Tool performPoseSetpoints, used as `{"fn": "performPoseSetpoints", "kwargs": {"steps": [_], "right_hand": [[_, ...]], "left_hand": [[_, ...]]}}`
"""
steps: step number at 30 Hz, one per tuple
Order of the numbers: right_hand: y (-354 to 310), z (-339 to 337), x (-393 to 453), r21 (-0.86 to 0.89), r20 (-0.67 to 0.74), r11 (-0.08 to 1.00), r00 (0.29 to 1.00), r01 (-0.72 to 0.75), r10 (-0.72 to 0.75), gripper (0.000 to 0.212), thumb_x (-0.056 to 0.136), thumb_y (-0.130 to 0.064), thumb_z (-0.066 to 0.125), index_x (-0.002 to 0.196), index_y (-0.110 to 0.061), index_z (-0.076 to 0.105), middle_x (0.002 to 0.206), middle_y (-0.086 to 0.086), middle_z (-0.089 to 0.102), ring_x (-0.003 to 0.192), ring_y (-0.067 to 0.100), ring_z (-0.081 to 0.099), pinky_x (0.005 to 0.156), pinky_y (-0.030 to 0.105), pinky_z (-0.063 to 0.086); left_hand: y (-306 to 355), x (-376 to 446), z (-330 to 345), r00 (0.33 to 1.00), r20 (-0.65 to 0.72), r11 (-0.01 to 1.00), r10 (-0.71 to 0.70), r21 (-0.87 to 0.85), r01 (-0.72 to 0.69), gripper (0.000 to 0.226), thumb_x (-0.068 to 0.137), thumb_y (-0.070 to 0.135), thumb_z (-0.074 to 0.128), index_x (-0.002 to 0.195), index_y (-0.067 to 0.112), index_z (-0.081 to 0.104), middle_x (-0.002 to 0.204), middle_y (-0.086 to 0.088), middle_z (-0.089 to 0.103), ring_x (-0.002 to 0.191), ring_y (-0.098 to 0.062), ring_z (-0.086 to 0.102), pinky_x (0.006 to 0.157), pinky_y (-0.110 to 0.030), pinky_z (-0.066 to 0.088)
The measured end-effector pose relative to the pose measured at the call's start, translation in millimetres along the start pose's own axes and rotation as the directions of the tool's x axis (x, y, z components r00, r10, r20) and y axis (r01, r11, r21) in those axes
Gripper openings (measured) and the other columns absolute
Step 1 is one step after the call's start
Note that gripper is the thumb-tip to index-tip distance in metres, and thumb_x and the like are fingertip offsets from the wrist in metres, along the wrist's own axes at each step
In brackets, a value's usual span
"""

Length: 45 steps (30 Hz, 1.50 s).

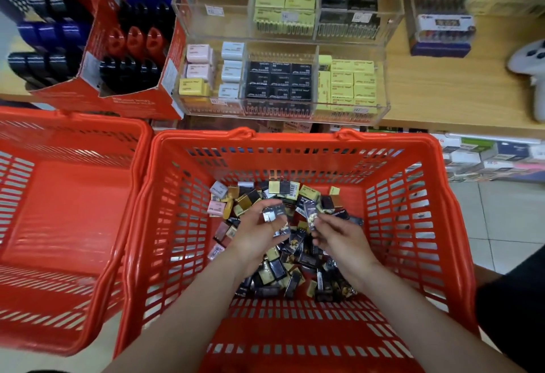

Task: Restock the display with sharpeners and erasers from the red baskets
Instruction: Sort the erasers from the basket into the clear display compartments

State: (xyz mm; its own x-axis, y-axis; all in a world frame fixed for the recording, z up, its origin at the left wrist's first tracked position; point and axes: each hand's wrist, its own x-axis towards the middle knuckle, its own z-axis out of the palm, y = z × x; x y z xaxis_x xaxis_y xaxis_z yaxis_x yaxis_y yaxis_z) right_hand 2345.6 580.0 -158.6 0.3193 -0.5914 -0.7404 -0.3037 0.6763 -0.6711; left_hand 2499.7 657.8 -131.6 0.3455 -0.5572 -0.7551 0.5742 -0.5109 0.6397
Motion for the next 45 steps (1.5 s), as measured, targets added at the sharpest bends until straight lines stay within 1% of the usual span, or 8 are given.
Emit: {"fn": "performPoseSetpoints", "kwargs": {"steps": [10,15,19,23,28,36,39,45], "right_hand": [[-16,36,-20,-0.153,0.094,0.971,0.981,0.182,-0.169,0.024,0.092,-0.018,0.066,0.116,-0.025,0.069,0.093,-0.003,0.074,0.076,0.007,0.070,0.070,0.025,0.059],[-18,20,-7,-0.244,0.254,0.968,0.967,0.065,-0.001,0.025,0.097,-0.044,0.050,0.110,-0.031,0.068,0.107,-0.017,0.070,0.094,0.007,0.070,0.080,0.025,0.058],[2,7,9,-0.777,0.045,0.609,0.980,0.156,-0.193,0.025,0.098,-0.030,0.058,0.116,-0.017,0.069,0.120,-0.002,0.069,0.097,0.009,0.065,0.078,0.009,0.046],[22,30,13,-0.902,0.033,0.411,0.971,0.131,-0.237,0.048,0.088,-0.042,0.070,0.131,-0.024,0.060,0.113,-0.001,0.069,0.092,0.017,0.067,0.071,0.024,0.053],[27,41,20,-0.863,-0.049,0.494,0.953,0.110,-0.299,0.024,0.090,-0.020,0.066,0.113,-0.028,0.066,0.111,-0.004,0.068,0.086,0.012,0.062,0.066,0.017,0.050],[34,46,12,-0.959,0.062,0.238,0.932,0.155,-0.358,0.034,0.088,-0.027,0.069,0.118,-0.028,0.054,0.114,-0.004,0.065,0.118,0.020,0.051,0.095,0.035,0.041],[42,51,13,-0.940,0.049,0.290,0.916,0.177,-0.399,0.024,0.086,-0.028,0.071,0.106,-0.027,0.057,0.113,-0.005,0.061,0.114,0.019,0.054,0.092,0.035,0.040],[32,54,11,-0.654,-0.044,0.729,0.952,0.201,-0.302,0.019,0.087,-0.004,0.068,0.100,-0.015,0.061,0.097,0.001,0.062,0.096,0.022,0.063,0.075,0.020,0.043]], "left_hand": [[-8,-7,-6,0.997,-0.036,0.984,0.066,-0.162,-0.070,0.033,0.082,0.006,0.075,0.111,0.017,0.066,0.132,-0.018,0.053,0.109,-0.028,0.066,0.079,-0.030,0.059],[-8,-1,-25,1.000,-0.005,0.977,0.020,-0.213,-0.021,0.037,0.069,0.013,0.081,0.104,0.020,0.071,0.130,-0.009,0.058,0.106,-0.023,0.067,0.082,-0.035,0.059],[0,10,-37,0.999,-0.039,0.953,-0.004,-0.302,-0.008,0.037,0.065,0.014,0.081,0.100,0.020,0.072,0.136,-0.003,0.047,0.114,-0.022,0.061,0.078,-0.033,0.059],[2,15,-37,0.998,-0.067,0.967,0.000,-0.254,-0.018,0.028,0.074,0.010,0.081,0.098,0.024,0.073,0.130,0.003,0.047,0.109,-0.017,0.063,0.074,-0.029,0.059],[10,12,-41,0.996,-0.085,0.980,0.027,-0.196,-0.043,0.032,0.079,0.006,0.078,0.107,0.019,0.069,0.118,0.010,0.045,0.086,-0.009,0.072,0.076,-0.030,0.060],[44,-34,-44,0.988,-0.137,0.986,0.075,-0.141,-0.094,0.032,0.080,0.002,0.077,0.107,0.015,0.067,0.143,-0.003,0.043,0.099,-0.021,0.070,0.070,-0.028,0.060],[50,-41,-47,0.986,-0.142,0.987,0.087,-0.122,-0.105,0.030,0.081,0.000,0.075,0.106,0.013,0.066,0.149,-0.007,0.042,0.098,-0.021,0.070,0.070,-0.027,0.059],[47,-55,-49,0.986,-0.131,0.991,0.101,-0.077,-0.111,0.031,0.082,0.000,0.074,0.109,0.012,0.063,0.129,0.002,0.054,0.087,-0.015,0.072,0.068,-0.024,0.058]]}}
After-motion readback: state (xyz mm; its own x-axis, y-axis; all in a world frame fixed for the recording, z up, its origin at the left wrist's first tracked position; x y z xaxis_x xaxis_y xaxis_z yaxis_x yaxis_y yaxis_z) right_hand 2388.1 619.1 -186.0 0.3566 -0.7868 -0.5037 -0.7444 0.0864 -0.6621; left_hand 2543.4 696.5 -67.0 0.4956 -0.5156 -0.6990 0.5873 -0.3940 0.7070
